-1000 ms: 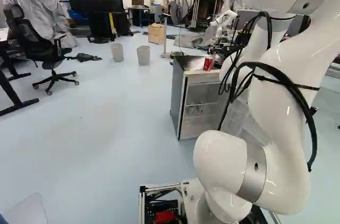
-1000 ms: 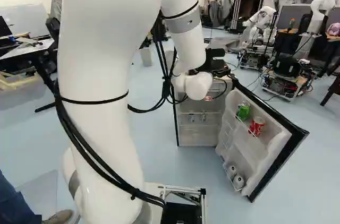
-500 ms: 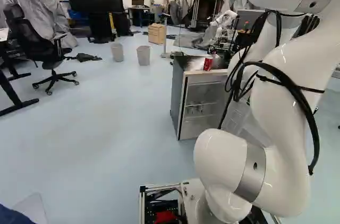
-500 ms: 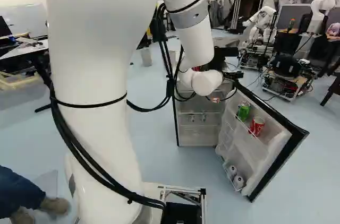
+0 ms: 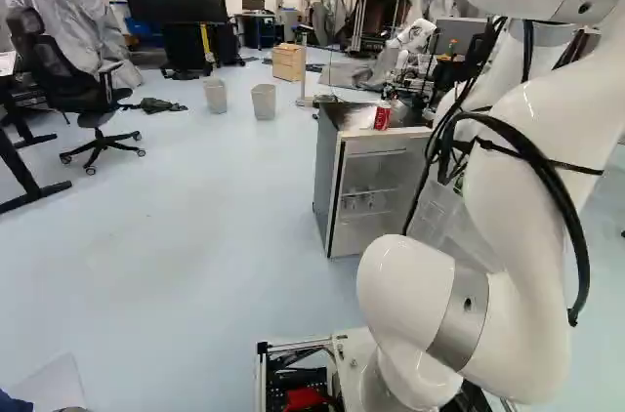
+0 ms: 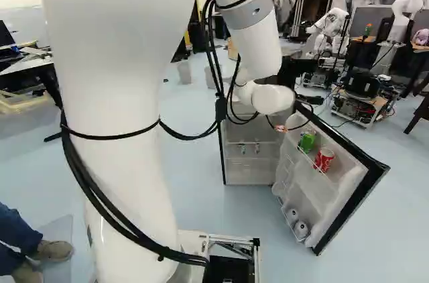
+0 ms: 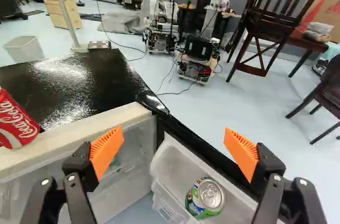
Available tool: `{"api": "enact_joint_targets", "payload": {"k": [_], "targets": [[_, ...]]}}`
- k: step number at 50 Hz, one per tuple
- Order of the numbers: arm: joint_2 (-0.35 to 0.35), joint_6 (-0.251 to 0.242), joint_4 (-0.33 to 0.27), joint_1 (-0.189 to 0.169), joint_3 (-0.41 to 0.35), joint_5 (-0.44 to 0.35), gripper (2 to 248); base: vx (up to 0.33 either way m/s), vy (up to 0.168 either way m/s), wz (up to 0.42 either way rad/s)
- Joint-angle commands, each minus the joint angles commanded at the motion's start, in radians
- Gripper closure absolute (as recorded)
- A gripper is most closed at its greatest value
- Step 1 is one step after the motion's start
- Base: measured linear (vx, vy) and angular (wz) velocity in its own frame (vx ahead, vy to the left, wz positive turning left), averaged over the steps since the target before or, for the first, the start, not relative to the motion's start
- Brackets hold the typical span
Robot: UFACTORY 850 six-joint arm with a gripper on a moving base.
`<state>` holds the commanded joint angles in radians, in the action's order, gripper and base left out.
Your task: Grab a drink from the fridge
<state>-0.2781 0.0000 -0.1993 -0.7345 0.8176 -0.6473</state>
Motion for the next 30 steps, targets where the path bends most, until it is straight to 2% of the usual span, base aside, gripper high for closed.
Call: {"api": "enact_joint_targets", "payload": {"k": [30], "targets": [[-0.016, 0.000, 0.080, -0.068, 0.093, 0.168, 3, 0.000, 0.000, 0.000]]}}
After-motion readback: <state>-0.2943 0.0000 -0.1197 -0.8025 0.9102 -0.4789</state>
